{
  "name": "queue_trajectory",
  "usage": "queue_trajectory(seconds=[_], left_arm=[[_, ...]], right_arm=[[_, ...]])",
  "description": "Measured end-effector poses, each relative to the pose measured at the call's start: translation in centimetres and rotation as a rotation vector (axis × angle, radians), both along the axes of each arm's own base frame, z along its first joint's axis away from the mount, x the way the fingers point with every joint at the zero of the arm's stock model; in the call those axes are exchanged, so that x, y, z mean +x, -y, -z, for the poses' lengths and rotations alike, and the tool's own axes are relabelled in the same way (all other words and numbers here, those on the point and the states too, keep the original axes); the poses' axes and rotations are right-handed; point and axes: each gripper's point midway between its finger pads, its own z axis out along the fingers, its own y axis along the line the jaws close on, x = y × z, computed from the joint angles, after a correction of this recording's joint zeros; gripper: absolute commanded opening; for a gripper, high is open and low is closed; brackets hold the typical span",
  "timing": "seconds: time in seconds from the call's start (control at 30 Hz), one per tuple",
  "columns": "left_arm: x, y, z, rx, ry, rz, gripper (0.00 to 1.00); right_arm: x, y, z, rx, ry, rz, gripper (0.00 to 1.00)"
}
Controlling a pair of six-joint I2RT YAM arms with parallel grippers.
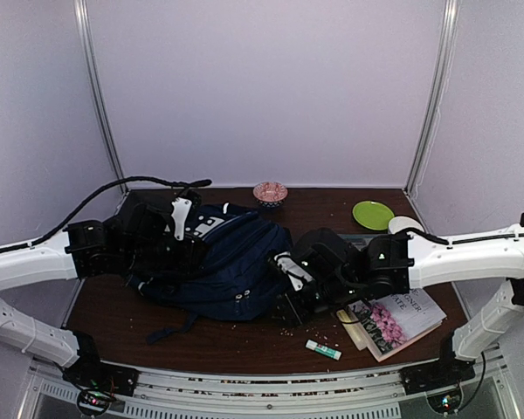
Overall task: Pack the student bag
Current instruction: Unzip the student bag at the center of the board.
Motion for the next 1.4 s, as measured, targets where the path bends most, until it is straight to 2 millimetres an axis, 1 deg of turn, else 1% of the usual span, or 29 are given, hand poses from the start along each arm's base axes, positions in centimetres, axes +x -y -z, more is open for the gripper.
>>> queue_trajectory(seconds=[0.07, 0.1, 0.17, 0.23, 0.27, 0.37, 0.43, 0.57, 0.7, 0.83, 1.0, 1.17, 1.4], left_arm=[[0.0, 0.0, 0.0, 0.001, 0.000, 0.000, 0.00], [0.0, 0.1, 0.0, 0.000, -0.001, 0.000, 0.00], [0.1, 0.1, -0.1, 0.002, -0.001, 0.000, 0.00], [0.1, 0.1, -0.2, 0.003, -0.001, 0.000, 0.00], [0.1, 0.1, -0.2, 0.003, -0.001, -0.001, 0.00], [0.1, 0.1, -0.2, 0.005, -0.002, -0.001, 0.00], [0.1, 0.1, -0.4, 0.008, -0.004, -0.001, 0.00], [0.2, 0.1, -0.7, 0.007, -0.002, -0.003, 0.00], [0.2, 0.2, -0.8, 0.009, -0.002, -0.002, 0.00], [0.2, 0.2, -0.8, 0.013, 0.000, 0.001, 0.00], [0.2, 0.2, -0.7, 0.014, 0.000, 0.001, 0.00], [0.3, 0.3, -0.7, 0.017, -0.003, 0.002, 0.00], [0.4, 0.5, -0.9, 0.014, -0.001, 0.002, 0.00]], right_arm=[[-0.4, 0.7, 0.4, -0.020, -0.002, -0.006, 0.48], [-0.4, 1.0, 0.2, -0.022, 0.006, -0.003, 0.48], [0.0, 1.2, -0.8, -0.004, 0.031, 0.014, 0.47], [0.8, 0.8, -2.4, 0.028, 0.060, 0.034, 0.46], [1.2, 0.2, -3.5, 0.058, 0.079, 0.044, 0.45], [2.2, -1.1, -5.0, 0.116, 0.111, 0.072, 0.43], [2.6, -1.7, -4.8, 0.127, 0.116, 0.088, 0.44], [2.9, -2.7, -3.1, 0.113, 0.124, 0.105, 0.50], [2.3, -3.6, -1.5, 0.069, 0.135, 0.094, 0.50], [2.3, -4.2, -0.5, 0.040, 0.154, 0.098, 0.49], [2.9, -4.3, -0.7, 0.015, 0.202, 0.129, 0.48], [3.6, -5.0, -1.3, -0.021, 0.275, 0.155, 0.44], [3.5, -5.1, -1.1, -0.073, 0.330, 0.155, 0.43]])
